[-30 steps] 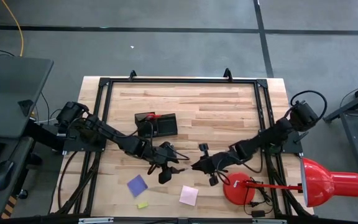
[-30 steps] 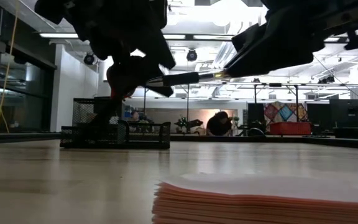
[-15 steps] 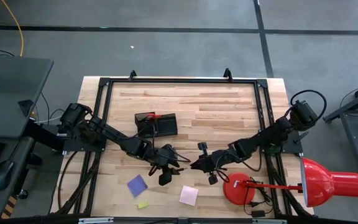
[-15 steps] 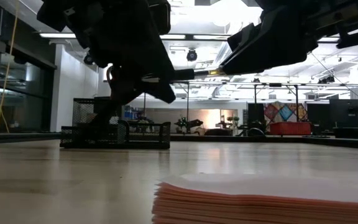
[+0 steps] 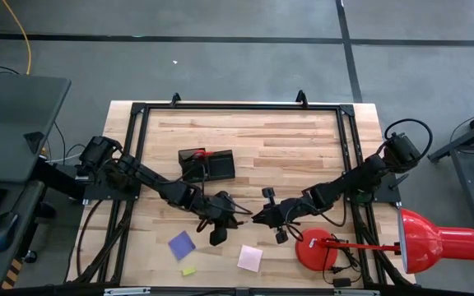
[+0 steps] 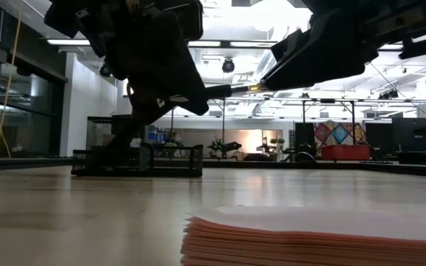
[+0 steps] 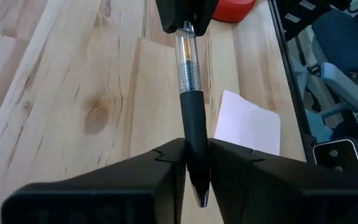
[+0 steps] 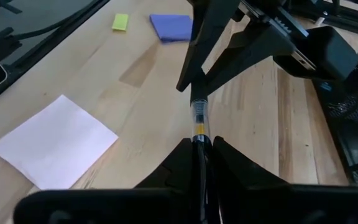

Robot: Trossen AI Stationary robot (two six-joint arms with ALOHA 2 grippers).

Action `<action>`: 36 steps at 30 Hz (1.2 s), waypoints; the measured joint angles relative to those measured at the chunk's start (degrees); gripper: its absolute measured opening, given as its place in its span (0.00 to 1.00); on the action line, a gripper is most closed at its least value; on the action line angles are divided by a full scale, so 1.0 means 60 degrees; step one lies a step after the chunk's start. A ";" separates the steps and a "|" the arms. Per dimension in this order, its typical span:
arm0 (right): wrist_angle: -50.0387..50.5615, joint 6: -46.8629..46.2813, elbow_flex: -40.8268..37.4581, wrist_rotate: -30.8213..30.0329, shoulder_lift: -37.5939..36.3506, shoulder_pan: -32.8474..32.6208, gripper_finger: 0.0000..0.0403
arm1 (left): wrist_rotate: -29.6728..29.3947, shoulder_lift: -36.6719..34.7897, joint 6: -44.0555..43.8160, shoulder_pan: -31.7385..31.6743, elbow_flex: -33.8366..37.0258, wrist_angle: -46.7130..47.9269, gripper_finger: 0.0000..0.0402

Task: Pick and place office supplies into organizer
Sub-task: Put the transparent pen into the desk organizer

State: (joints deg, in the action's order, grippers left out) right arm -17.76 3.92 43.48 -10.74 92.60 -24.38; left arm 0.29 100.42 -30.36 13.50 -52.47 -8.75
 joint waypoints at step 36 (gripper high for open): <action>-0.1744 0.0922 -0.0690 -0.2972 -0.2211 -0.1651 0.40 | -0.4428 -0.0007 0.0103 0.1596 0.0004 0.0293 0.05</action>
State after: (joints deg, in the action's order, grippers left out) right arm -28.22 9.45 39.34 -28.57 79.33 -34.29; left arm -26.27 100.38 -29.74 23.07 -52.45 -6.99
